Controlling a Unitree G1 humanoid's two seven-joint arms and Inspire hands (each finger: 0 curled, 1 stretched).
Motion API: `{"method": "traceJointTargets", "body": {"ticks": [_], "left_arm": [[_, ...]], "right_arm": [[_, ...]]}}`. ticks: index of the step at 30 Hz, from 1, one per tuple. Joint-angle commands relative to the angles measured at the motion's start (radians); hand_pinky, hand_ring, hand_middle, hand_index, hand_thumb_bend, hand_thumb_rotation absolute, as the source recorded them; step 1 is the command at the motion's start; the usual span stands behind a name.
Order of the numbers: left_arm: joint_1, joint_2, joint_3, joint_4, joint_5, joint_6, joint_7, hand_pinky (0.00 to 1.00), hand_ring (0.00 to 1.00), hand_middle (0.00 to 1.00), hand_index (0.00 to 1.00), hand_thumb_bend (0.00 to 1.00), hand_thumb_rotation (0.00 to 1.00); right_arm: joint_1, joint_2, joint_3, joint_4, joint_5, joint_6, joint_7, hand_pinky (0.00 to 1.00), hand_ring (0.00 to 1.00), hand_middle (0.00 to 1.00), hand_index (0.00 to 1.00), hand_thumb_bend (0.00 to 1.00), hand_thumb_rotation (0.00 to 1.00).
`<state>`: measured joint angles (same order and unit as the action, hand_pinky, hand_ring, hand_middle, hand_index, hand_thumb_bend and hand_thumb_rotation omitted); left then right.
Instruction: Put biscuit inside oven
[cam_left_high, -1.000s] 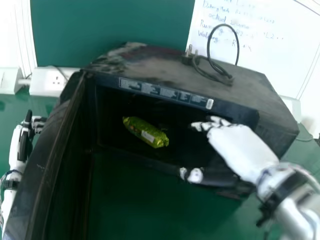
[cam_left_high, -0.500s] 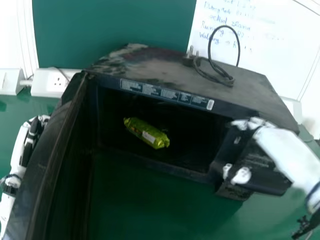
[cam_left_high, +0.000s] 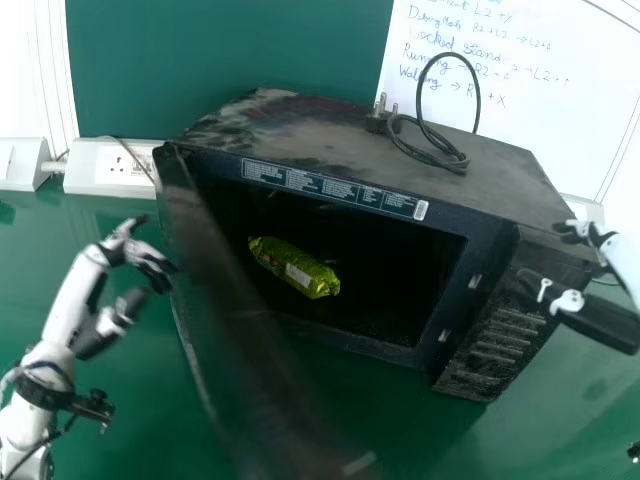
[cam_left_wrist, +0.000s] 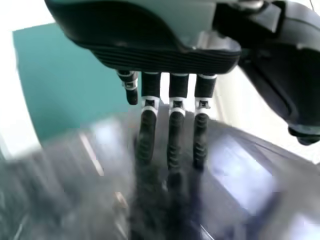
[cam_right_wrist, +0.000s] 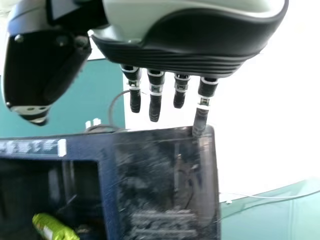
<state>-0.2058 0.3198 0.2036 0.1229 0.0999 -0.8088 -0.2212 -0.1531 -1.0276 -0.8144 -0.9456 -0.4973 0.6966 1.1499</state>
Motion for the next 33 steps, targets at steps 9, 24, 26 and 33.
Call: {"method": "traceJointTargets", "body": {"ticks": [9, 24, 26, 33], "left_arm": [[0.009, 0.060, -0.050, 0.011, 0.107, -0.075, 0.029, 0.23, 0.27, 0.33, 0.48, 0.51, 0.05], [0.015, 0.123, -0.081, 0.040, 0.145, -0.087, 0.037, 0.27, 0.32, 0.37, 0.48, 0.52, 0.05], [0.015, 0.129, -0.083, 0.045, 0.143, -0.087, 0.037, 0.28, 0.32, 0.38, 0.48, 0.52, 0.05], [0.010, 0.138, -0.089, 0.062, 0.134, -0.093, 0.036, 0.28, 0.33, 0.38, 0.48, 0.52, 0.05]], "right_arm": [[0.056, 0.061, 0.022, 0.010, -0.029, -0.036, -0.204, 0.69, 0.81, 0.85, 0.90, 0.94, 0.66], [0.086, 0.073, -0.037, 0.062, 0.034, -0.024, -0.278, 0.67, 0.81, 0.87, 0.90, 0.99, 0.64], [0.096, 0.065, -0.038, 0.067, 0.027, -0.027, -0.286, 0.65, 0.80, 0.86, 0.90, 1.00, 0.66], [0.109, 0.064, -0.052, 0.076, 0.035, -0.032, -0.300, 0.64, 0.78, 0.84, 0.88, 1.00, 0.65]]}}
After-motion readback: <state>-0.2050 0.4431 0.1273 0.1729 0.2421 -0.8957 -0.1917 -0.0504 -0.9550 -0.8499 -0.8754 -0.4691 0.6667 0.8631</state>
